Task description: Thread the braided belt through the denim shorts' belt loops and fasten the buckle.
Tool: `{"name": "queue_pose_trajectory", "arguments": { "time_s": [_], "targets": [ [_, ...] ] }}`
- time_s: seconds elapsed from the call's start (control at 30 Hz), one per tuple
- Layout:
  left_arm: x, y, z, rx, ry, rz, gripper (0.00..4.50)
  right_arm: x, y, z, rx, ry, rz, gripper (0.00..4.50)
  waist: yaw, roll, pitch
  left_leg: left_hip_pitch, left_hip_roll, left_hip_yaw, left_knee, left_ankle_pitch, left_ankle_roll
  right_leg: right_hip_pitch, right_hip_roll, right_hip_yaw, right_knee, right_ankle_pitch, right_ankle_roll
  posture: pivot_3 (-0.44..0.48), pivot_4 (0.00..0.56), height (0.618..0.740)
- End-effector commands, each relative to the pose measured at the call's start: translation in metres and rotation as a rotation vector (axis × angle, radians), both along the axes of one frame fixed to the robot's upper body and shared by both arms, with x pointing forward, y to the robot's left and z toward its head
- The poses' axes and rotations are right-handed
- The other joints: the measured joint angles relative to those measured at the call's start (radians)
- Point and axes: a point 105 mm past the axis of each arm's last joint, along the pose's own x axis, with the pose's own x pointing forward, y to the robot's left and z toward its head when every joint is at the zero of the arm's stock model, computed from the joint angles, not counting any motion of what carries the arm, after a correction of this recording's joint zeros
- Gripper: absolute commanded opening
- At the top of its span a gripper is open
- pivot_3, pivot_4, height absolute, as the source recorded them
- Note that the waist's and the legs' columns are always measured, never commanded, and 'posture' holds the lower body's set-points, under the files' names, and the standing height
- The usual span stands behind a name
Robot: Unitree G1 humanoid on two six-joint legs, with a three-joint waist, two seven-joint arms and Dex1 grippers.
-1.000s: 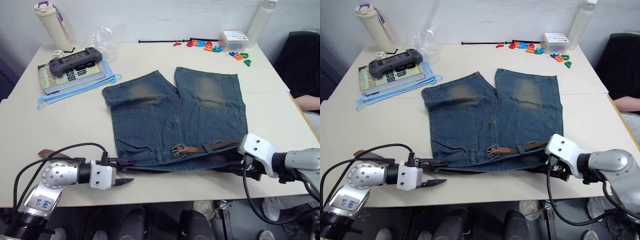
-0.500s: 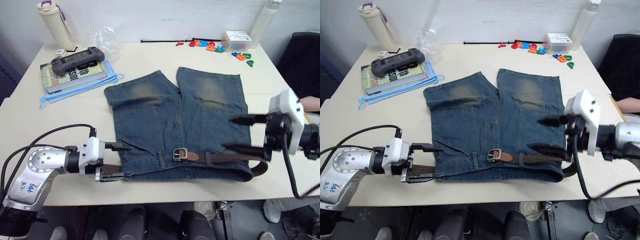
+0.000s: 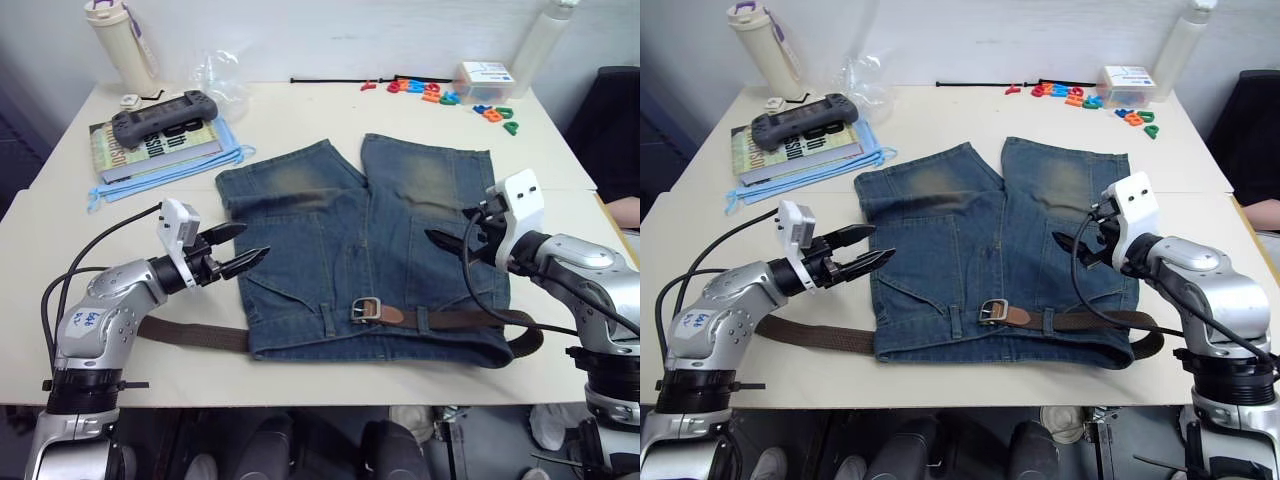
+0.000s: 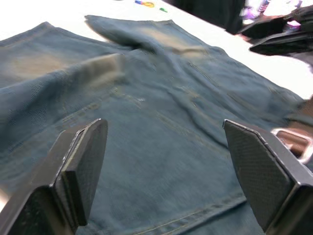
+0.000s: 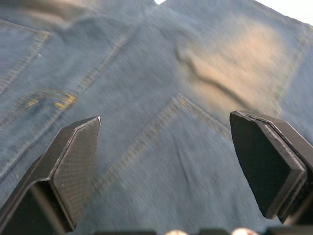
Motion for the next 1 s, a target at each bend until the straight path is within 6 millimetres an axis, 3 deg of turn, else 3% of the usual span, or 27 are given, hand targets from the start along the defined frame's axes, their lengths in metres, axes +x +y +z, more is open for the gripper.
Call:
{"name": "queue_pose_trajectory", "arguments": {
  "time_s": [0.03, 0.13, 0.17, 0.33, 0.4, 0.47, 0.57, 0.77, 0.8, 1.0],
  "targets": [
    [0.013, 0.001, -0.013, 0.106, -0.004, 0.002, 4.14, 0.001, -0.002, -0.011, -0.086, 0.03, 0.05, 4.5, -0.009, 0.0, -0.001, -0.003, -0.006, -0.003, -0.002, 0.003, 0.004, 0.004, -0.009, -0.008, 0.0, -0.002, 0.003, 0.0, 0.15, 0.684],
    [0.034, 0.001, -0.03, 0.189, 0.034, 0.038, 4.14, 0.01, -0.015, -0.037, -0.166, 0.144, 0.018, 4.5, 0.001, -0.002, -0.001, -0.003, -0.006, -0.004, 0.007, 0.002, 0.004, -0.003, 0.006, 0.037, 0.004, 0.001, 0.011, 0.0, 0.15, 0.684],
    [0.038, 0.0, -0.033, 0.204, 0.041, 0.035, 4.14, 0.012, -0.018, -0.042, -0.185, 0.171, 0.017, 4.5, 0.005, -0.002, -0.001, -0.004, -0.006, -0.004, 0.007, 0.002, 0.004, -0.002, 0.008, 0.042, 0.001, 0.002, 0.012, 0.0, 0.15, 0.684],
    [0.048, -0.021, -0.054, 0.276, 0.086, -0.05, 4.14, 0.014, -0.023, -0.072, -0.218, 0.347, 0.007, 4.5, 0.005, -0.006, -0.003, -0.005, -0.002, 0.001, 0.007, 0.001, 0.001, -0.002, 0.012, 0.046, -0.005, 0.002, 0.013, 0.0, 0.15, 0.684],
    [0.043, -0.03, -0.064, 0.301, 0.119, -0.109, 4.14, 0.012, -0.023, -0.078, -0.223, 0.387, 0.017, 4.5, 0.005, -0.009, -0.006, -0.004, 0.0, 0.002, 0.008, 0.001, 0.0, -0.001, 0.013, 0.047, -0.007, 0.002, 0.013, 0.0, 0.15, 0.684],
    [0.039, -0.033, -0.073, 0.335, 0.151, -0.134, 4.19, 0.011, -0.024, -0.081, -0.224, 0.404, 0.016, 4.01, 0.006, -0.012, -0.01, -0.003, 0.002, 0.002, 0.009, -0.001, -0.001, 0.0, 0.015, 0.047, -0.007, 0.002, 0.013, 0.0, 0.15, 0.684],
    [0.033, -0.032, -0.082, 0.368, 0.166, -0.169, 3.39, 0.012, -0.025, -0.082, -0.225, 0.412, 0.011, 2.82, 0.009, -0.011, -0.012, 0.002, 0.002, 0.001, 0.011, -0.004, -0.002, 0.008, 0.017, 0.047, -0.009, 0.002, 0.013, 0.0, 0.15, 0.684],
    [0.032, -0.032, -0.082, 0.392, 0.158, -0.179, 0.97, 0.017, -0.023, -0.084, -0.238, 0.387, -0.001, 0.23, 0.008, -0.013, -0.016, 0.003, 0.006, 0.002, 0.023, -0.013, -0.001, 0.015, 0.021, 0.049, -0.016, 0.002, 0.013, 0.0, 0.15, 0.684],
    [0.034, -0.033, -0.081, 0.399, 0.147, -0.178, 0.61, 0.021, -0.023, -0.082, -0.24, 0.367, -0.013, 0.0, 0.007, -0.014, -0.017, 0.003, 0.007, 0.002, 0.023, -0.013, -0.001, 0.015, 0.021, 0.049, -0.016, 0.002, 0.013, 0.0, 0.15, 0.684],
    [0.063, -0.042, -0.073, 0.455, 0.064, -0.081, 0.61, 0.059, -0.027, -0.068, -0.253, 0.219, -0.117, 0.0, 0.007, -0.014, -0.024, 0.004, 0.009, 0.004, 0.026, -0.013, -0.001, 0.015, 0.023, 0.051, -0.013, 0.003, 0.013, 0.0, 0.15, 0.684]
  ]
}}
